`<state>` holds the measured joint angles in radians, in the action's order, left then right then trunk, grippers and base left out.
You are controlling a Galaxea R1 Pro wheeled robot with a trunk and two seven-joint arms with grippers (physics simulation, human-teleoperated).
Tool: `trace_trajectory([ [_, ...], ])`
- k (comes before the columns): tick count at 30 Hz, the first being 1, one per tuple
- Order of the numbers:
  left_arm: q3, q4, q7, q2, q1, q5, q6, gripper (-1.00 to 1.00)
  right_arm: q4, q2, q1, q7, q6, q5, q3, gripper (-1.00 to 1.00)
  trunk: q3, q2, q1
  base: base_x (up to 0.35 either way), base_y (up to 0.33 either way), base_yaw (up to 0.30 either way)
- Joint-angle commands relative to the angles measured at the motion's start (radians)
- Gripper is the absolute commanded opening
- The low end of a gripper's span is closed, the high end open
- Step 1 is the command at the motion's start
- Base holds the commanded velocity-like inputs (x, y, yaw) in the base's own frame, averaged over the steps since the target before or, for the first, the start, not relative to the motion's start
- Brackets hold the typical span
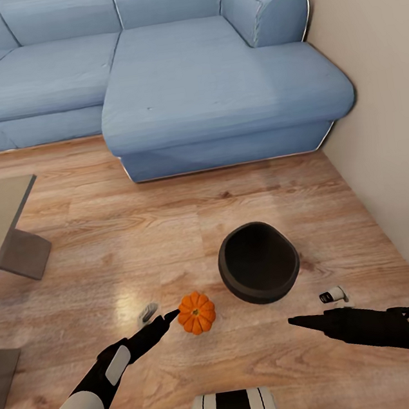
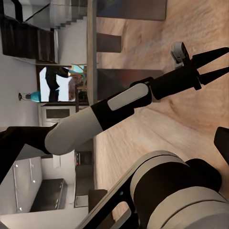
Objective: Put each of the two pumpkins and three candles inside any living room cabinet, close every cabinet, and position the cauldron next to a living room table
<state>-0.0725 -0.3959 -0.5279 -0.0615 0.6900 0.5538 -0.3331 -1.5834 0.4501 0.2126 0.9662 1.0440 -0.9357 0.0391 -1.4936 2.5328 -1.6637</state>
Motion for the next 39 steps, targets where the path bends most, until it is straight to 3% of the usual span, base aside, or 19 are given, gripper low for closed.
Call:
trace_trajectory([
  [1, -0.004, 0.0, -0.003, 0.0, 0.0, 0.006, -0.009, 1.0, 0.0, 0.0, 0.001, 0.003, 0.003, 0.0, 0.001, 1.0, -0.001, 0.0, 0.0, 0.046, -0.024, 0.0],
  [26, -0.004, 0.001, -0.003, 0.0, 0.0, 0.007, -0.009, 1.0, 0.0, -0.001, 0.001, 0.003, 0.003, 0.0, 0.001, 1.0, -0.001, 0.0, 0.0, 0.051, -0.002, 0.0],
  [31, -0.004, 0.001, -0.002, 0.001, 0.0, 0.007, -0.009, 1.0, 0.0, -0.001, 0.001, 0.002, 0.003, 0.0, 0.001, 1.0, -0.02, 0.001, -0.002, 0.001, 0.0, 0.0],
  [36, -0.004, 0.004, 0.001, 0.003, 0.0, 0.007, -0.008, 1.0, 0.001, 0.0, 0.001, 0.002, 0.003, 0.0, 0.001, 1.0, -0.02, 0.001, -0.002, 0.0, 0.0, 0.0],
  [39, -0.004, 0.006, 0.005, 0.005, 0.0, 0.007, -0.008, 1.0, 0.001, 0.0, 0.001, 0.003, 0.003, 0.0, 0.001, 1.0, -0.031, 0.002, -0.004, 0.0, 0.0, 0.0],
])
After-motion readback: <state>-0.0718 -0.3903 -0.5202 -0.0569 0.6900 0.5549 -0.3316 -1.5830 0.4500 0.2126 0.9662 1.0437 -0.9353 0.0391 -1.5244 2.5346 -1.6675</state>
